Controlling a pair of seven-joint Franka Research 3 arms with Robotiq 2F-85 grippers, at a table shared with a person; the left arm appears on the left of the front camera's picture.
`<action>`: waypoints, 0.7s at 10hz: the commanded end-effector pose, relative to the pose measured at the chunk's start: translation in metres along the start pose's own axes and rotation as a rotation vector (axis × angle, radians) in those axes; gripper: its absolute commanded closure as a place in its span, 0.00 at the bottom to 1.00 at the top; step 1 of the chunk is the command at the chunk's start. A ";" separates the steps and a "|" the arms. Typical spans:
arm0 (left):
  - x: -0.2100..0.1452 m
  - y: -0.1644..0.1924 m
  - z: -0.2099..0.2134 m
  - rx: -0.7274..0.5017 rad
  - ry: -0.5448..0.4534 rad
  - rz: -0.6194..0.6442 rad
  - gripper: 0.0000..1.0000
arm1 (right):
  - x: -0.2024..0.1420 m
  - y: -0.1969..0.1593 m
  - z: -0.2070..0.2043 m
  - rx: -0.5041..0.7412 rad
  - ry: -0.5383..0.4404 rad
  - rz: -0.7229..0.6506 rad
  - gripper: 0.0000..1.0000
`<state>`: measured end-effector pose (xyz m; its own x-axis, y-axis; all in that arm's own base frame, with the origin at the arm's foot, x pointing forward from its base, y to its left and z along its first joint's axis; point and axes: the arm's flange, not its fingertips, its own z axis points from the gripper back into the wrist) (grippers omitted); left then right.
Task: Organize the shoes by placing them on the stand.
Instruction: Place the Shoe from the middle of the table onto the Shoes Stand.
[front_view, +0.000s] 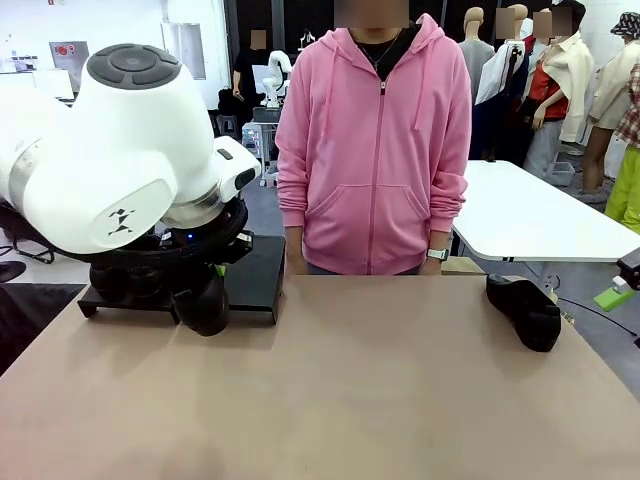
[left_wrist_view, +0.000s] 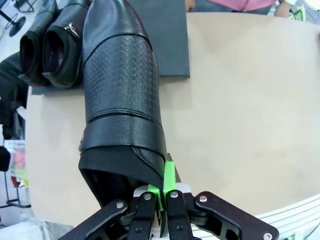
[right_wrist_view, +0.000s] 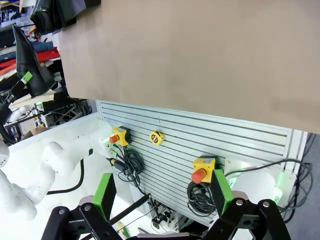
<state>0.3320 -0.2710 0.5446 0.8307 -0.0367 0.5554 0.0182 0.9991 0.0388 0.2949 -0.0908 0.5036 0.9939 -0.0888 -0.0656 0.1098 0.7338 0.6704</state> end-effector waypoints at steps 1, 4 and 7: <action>0.034 0.009 -0.020 -0.046 0.069 -0.173 1.00 | 0.000 0.005 0.001 0.028 -0.007 -0.018 0.00; 0.156 0.013 -0.105 -0.050 0.114 -0.360 1.00 | 0.000 0.005 0.001 0.028 -0.007 -0.018 0.00; 0.204 0.035 -0.167 0.042 0.159 -0.268 1.00 | 0.000 0.005 0.001 0.028 -0.007 -0.018 0.00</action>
<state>0.5931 -0.2256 0.5025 0.8711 -0.3208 0.3719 0.2716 0.9455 0.1794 0.2947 -0.0909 0.5038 0.9939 -0.0889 -0.0658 0.1100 0.7336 0.6706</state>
